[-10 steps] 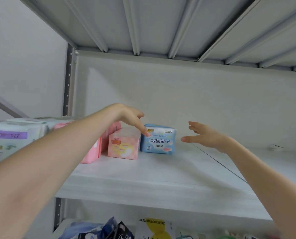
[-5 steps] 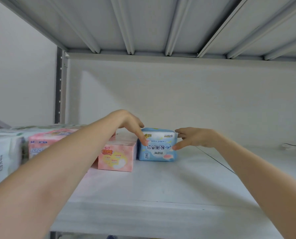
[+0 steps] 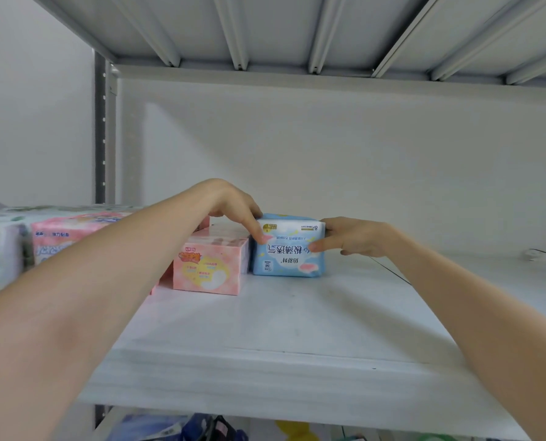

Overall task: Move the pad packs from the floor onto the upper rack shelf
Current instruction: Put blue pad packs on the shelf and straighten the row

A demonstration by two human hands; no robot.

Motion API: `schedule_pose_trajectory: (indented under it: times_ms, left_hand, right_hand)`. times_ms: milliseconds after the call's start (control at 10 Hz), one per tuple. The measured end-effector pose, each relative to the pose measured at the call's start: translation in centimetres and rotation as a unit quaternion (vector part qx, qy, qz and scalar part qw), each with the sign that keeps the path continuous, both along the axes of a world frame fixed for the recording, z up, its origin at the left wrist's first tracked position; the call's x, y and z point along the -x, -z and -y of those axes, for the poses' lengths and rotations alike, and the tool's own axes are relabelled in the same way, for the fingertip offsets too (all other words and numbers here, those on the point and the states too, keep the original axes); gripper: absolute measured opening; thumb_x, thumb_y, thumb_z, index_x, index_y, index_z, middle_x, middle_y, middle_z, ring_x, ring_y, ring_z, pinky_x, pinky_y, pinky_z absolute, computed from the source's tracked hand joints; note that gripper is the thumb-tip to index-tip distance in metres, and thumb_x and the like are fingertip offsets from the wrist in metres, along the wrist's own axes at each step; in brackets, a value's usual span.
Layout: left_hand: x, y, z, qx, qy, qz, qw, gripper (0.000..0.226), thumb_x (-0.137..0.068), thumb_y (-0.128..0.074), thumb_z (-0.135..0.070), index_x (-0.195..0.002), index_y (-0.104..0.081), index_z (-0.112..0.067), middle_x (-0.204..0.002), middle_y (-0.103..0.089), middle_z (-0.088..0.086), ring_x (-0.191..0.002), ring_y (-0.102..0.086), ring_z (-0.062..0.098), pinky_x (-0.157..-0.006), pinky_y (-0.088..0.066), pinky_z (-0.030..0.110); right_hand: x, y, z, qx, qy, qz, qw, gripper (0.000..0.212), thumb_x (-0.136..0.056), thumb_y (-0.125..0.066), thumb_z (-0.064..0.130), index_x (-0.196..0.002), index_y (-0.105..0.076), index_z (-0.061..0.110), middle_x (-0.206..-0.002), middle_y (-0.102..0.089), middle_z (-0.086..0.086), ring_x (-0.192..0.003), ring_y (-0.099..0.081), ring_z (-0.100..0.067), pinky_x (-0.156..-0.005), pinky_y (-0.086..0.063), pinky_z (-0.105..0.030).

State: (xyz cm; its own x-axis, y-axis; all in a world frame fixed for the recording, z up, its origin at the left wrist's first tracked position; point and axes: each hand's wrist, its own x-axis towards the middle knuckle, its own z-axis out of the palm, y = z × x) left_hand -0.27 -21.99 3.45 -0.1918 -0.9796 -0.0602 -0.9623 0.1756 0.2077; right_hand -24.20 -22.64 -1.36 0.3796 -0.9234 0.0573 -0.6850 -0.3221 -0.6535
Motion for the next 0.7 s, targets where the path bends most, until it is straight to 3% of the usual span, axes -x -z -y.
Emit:
schedule_pose_trajectory:
  times_ms: [300,400,500,600,700]
  left_hand:
    - [-0.2,0.2,0.1,-0.002,0.015,-0.006,1.0,0.07,-0.079,-0.075,-0.042,-0.14,-0.048,-0.021,-0.145,-0.045,-0.006,-0.139,-0.033,0.019,-0.118,-0.023,0.042]
    - [-0.2,0.4,0.0,0.003,0.017,-0.006,1.0,0.07,-0.079,-0.075,-0.043,-0.141,-0.048,-0.021,-0.143,-0.047,-0.006,-0.137,-0.036,0.018,-0.117,-0.025,0.04]
    - [-0.1,0.5,-0.4,0.031,0.015,0.015,0.999,0.07,-0.079,-0.074,-0.045,-0.14,-0.049,-0.021,-0.143,-0.048,-0.005,-0.134,-0.04,0.017,-0.114,-0.03,0.038]
    - [0.0,0.8,-0.4,0.064,0.012,0.033,0.997,0.077,-0.08,-0.072,-0.046,-0.144,-0.043,-0.016,-0.147,-0.044,-0.002,-0.136,-0.039,0.019,-0.113,-0.031,0.036]
    - [0.5,1.0,-1.7,0.099,0.005,0.023,0.995,0.084,-0.083,-0.07,-0.046,-0.15,-0.031,-0.015,-0.154,-0.034,0.0,-0.14,-0.033,0.02,-0.113,-0.03,0.034]
  right_hand:
    - [0.0,0.2,0.0,0.008,0.003,-0.006,1.0,0.039,-0.09,-0.065,0.028,-0.126,-0.05,0.033,-0.133,-0.055,0.015,-0.133,-0.04,-0.015,-0.1,-0.034,-0.038]
    - [0.1,0.3,-0.3,0.013,0.005,0.0,1.0,0.036,-0.09,-0.066,0.029,-0.123,-0.052,0.032,-0.134,-0.056,0.013,-0.135,-0.04,-0.019,-0.107,-0.033,-0.043]
    - [0.0,0.4,-0.8,0.033,0.019,0.002,0.999,0.023,-0.087,-0.069,0.031,-0.108,-0.059,0.032,-0.135,-0.057,0.002,-0.136,-0.036,-0.03,-0.112,-0.028,-0.052]
    - [0.0,0.6,-1.2,0.063,0.038,0.014,0.997,0.033,-0.084,-0.072,0.032,-0.114,-0.059,0.024,-0.13,-0.061,-0.004,-0.123,-0.052,-0.027,-0.093,-0.046,-0.034]
    - [0.0,0.7,-1.5,0.108,0.069,0.014,0.992,0.068,-0.08,-0.076,0.033,-0.137,-0.045,0.012,-0.132,-0.06,-0.003,-0.118,-0.056,-0.019,-0.097,-0.044,-0.029]
